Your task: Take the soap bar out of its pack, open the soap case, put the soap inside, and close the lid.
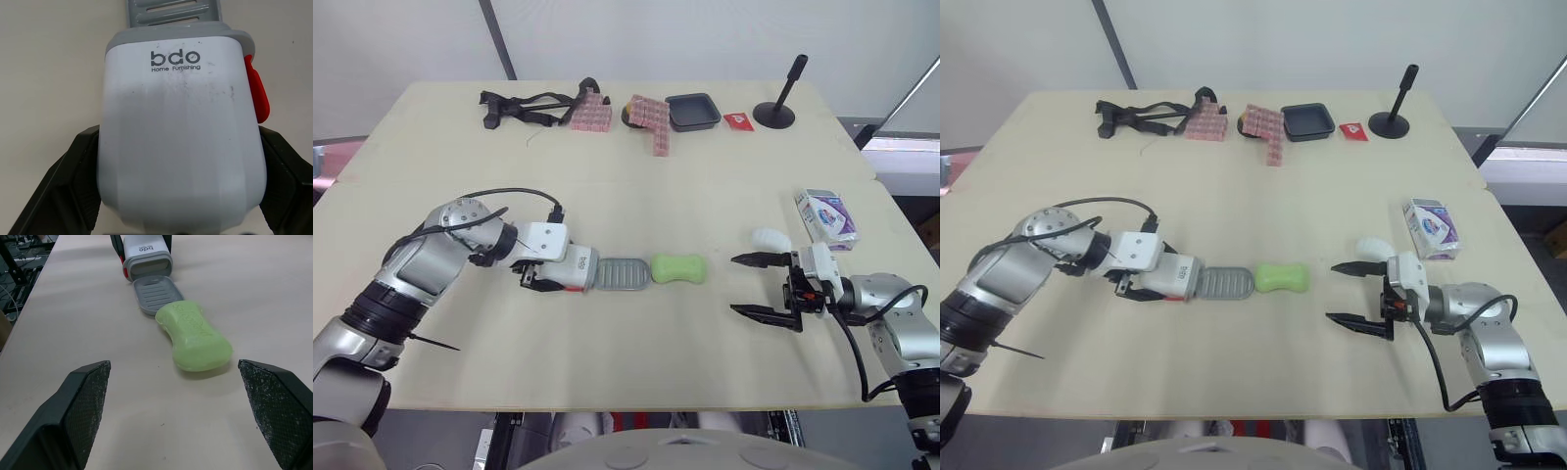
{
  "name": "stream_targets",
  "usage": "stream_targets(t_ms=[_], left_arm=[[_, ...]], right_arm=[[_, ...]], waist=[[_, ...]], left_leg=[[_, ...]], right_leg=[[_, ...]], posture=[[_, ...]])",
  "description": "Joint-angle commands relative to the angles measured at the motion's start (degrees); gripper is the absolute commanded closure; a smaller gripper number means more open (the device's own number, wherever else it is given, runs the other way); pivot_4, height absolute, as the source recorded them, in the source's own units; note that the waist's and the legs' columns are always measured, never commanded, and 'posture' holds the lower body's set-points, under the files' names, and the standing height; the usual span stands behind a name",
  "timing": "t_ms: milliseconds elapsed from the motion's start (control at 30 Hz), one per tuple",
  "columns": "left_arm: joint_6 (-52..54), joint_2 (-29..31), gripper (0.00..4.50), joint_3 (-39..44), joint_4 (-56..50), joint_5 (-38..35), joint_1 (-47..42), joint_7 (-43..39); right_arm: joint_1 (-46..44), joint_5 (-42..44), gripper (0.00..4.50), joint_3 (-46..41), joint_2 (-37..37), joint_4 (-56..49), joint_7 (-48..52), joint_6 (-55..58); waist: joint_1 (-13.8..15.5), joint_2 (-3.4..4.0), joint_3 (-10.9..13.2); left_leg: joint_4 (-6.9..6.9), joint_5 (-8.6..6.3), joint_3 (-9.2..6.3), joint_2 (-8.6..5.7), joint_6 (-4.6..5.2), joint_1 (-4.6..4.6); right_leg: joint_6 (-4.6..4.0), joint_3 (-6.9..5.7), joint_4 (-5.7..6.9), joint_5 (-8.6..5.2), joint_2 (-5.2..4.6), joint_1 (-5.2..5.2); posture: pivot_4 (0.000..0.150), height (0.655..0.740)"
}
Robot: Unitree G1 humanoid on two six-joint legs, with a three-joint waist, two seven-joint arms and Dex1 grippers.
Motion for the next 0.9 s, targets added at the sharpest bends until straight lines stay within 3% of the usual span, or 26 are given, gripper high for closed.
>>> stream_targets(t_ms=[33,67,133,500,733,900], left_arm=[[-2.49,0.34,1.02,2.22,1.85,0.06,-0.03,0.27],[-2.8,0.14,1.02,2.44,2.33,-0.11,0.0,0.44],[-2.23,-0.26,0.0,2.88,2.76,-0.83,0.16,0.5],[-2.87,-0.96,0.0,7.27,3.0,-6.86,1.28,-1.93],[5.63,-2.61,0.0,16.85,-2.7,-20.95,4.07,-1.64],[9.79,-6.01,0.0,26.55,-12.92,-30.59,14.6,4.82]], right_arm=[[-0.57,0.23,0.02,-0.64,-0.9,-1.65,0.12,0.05],[-0.57,0.21,0.02,-0.64,-0.94,-1.75,0.08,0.13],[-0.63,0.15,0.0,-0.64,-1.01,-1.89,0.01,0.29],[-1.11,-0.17,0.0,-1.06,-1.58,-1.38,0.33,0.2],[-3.45,0.23,0.0,-1.26,-2.4,-2.85,-0.57,2.21],[-6.99,-2.11,0.0,1.26,-5.18,-8.27,-2.41,8.05]], waist=[[-0.1,0.0,0.0],[-0.15,0.0,0.0],[-0.21,0.0,0.0],[-0.21,0.0,0.0],[-0.29,0.0,0.0],[-0.43,0.02,0.0]], left_leg=[[-0.01,0.0,0.0,0.0,0.0,0.01],[-0.02,0.0,0.0,0.0,0.0,0.01],[-0.02,0.0,0.0,0.0,0.0,0.02],[-0.04,0.0,0.0,0.0,0.0,0.01],[-0.05,0.0,0.0,0.0,0.0,0.01],[-0.08,-0.01,0.01,0.02,-0.02,-0.02]], right_leg=[[0.0,0.0,0.0,0.0,0.0,0.0],[0.0,0.0,0.0,0.0,0.0,0.0],[0.0,0.0,0.0,0.0,0.0,0.0],[0.0,0.0,-0.01,0.0,0.0,0.0],[0.0,0.0,-0.01,0.0,0.0,-0.01],[0.01,0.05,-0.1,0.0,0.06,0.02]], posture=[[0.15,0.74],[0.15,0.74],[0.15,0.74],[0.15,0.74],[0.15,0.74],[0.15,0.74]])
